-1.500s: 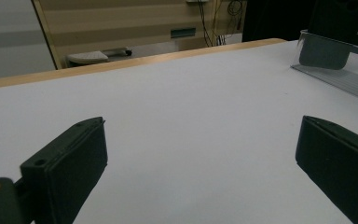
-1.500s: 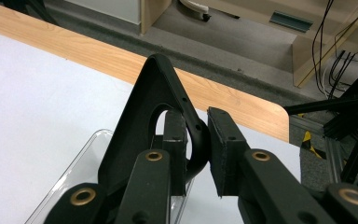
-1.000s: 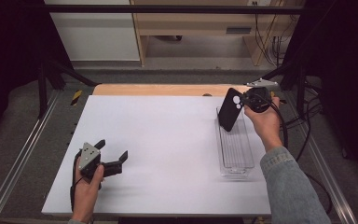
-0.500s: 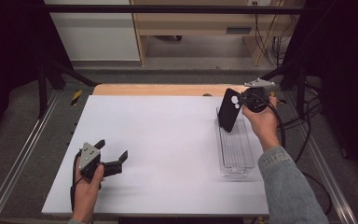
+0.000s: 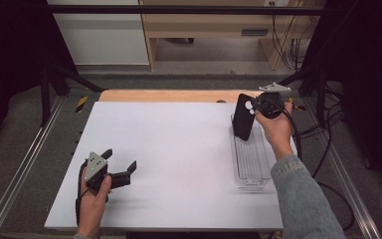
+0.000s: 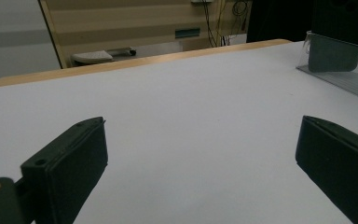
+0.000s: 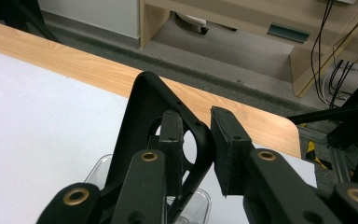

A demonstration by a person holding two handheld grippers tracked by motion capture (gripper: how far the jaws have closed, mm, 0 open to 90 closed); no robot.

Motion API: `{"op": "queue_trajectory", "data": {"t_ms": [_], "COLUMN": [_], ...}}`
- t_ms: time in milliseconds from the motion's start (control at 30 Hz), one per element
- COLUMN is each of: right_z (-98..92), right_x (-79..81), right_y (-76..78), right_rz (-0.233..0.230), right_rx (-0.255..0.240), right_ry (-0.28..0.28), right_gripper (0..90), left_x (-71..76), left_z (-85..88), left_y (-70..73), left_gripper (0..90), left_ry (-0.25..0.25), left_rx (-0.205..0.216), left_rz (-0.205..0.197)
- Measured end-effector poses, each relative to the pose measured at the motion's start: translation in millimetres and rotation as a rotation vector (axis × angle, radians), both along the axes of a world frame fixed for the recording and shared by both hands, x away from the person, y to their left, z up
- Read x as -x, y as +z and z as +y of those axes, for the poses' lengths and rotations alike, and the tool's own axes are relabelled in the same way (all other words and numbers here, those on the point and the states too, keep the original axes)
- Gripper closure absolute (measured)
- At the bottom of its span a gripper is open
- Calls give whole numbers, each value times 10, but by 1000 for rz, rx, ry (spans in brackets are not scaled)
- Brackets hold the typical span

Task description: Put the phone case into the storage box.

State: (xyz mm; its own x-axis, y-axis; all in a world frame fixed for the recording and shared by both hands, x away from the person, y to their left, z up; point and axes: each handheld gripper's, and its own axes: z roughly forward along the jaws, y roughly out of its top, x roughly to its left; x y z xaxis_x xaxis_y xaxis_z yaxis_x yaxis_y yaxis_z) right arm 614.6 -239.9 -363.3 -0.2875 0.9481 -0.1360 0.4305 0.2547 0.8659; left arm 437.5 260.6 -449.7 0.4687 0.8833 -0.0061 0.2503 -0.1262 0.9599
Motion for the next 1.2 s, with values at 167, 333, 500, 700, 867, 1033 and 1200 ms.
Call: {"op": "queue_trajectory", "data": {"t_ms": [167,333,500,700,867,1033,1200], "right_z": [34,72,100,131,147,152,149], "right_x": [-14,-32,-46,-64,-76,-74,-75], "right_y": [-14,-20,-22,-27,-31,-29,-30], "right_rz": [-11,-18,-18,-20,-22,-22,-22], "right_rx": [-3,-5,-6,-10,-12,-11,-12], "right_ry": [-8,-9,-9,-6,-5,-2,-1], "right_gripper": [741,738,735,733,732,733,733], "left_x": [1,5,1,3,6,6,6], "left_z": [-11,-3,-8,-9,4,-4,3], "left_y": [-3,3,2,3,8,6,7], "left_gripper": [22,22,22,23,22,22,22], "left_ry": [-1,1,1,-1,3,-1,2], "left_rx": [3,2,3,3,6,2,4], "left_rz": [0,-3,-1,-2,-4,-3,-4]}}
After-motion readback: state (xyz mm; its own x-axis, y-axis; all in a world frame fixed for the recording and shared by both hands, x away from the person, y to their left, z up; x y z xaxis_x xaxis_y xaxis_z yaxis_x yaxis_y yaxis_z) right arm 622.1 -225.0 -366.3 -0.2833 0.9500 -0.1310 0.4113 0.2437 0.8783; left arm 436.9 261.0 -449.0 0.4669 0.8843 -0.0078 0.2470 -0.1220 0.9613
